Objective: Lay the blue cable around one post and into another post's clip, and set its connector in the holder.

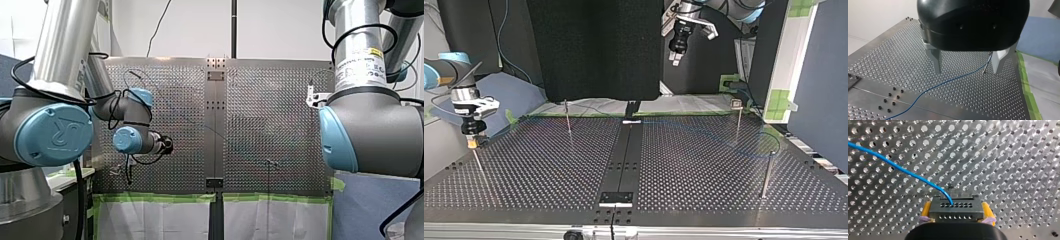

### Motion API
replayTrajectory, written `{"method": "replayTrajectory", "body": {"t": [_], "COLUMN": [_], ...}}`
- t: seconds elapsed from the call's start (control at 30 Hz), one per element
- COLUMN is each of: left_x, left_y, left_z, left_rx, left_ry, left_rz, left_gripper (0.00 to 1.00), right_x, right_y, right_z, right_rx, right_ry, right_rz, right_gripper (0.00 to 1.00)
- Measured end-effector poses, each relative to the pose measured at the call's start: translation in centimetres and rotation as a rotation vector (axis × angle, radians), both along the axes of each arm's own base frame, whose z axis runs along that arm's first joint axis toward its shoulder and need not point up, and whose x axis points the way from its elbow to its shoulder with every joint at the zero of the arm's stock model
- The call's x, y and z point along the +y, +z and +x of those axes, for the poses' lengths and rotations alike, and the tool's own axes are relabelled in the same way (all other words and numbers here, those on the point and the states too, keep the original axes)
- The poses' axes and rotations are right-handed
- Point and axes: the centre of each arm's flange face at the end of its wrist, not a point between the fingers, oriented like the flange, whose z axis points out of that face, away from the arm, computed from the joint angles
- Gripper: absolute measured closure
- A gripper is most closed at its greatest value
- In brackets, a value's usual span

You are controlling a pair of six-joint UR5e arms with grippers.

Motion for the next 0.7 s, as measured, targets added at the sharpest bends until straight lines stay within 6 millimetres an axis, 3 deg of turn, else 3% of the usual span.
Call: {"method": "replayTrajectory", "body": {"t": [0.7], "left_x": [-0.07], "left_y": [0.08], "left_z": [0.14], "left_rx": [0.000], "left_ry": [-0.001], "left_rz": [-0.002], "left_gripper": [0.01], "right_x": [-0.14], "right_y": [-0.25], "right_z": [0.00], "right_rx": [-0.004], "right_ry": [0.004], "right_rz": [-0.003], "right_gripper": [0.98]}}
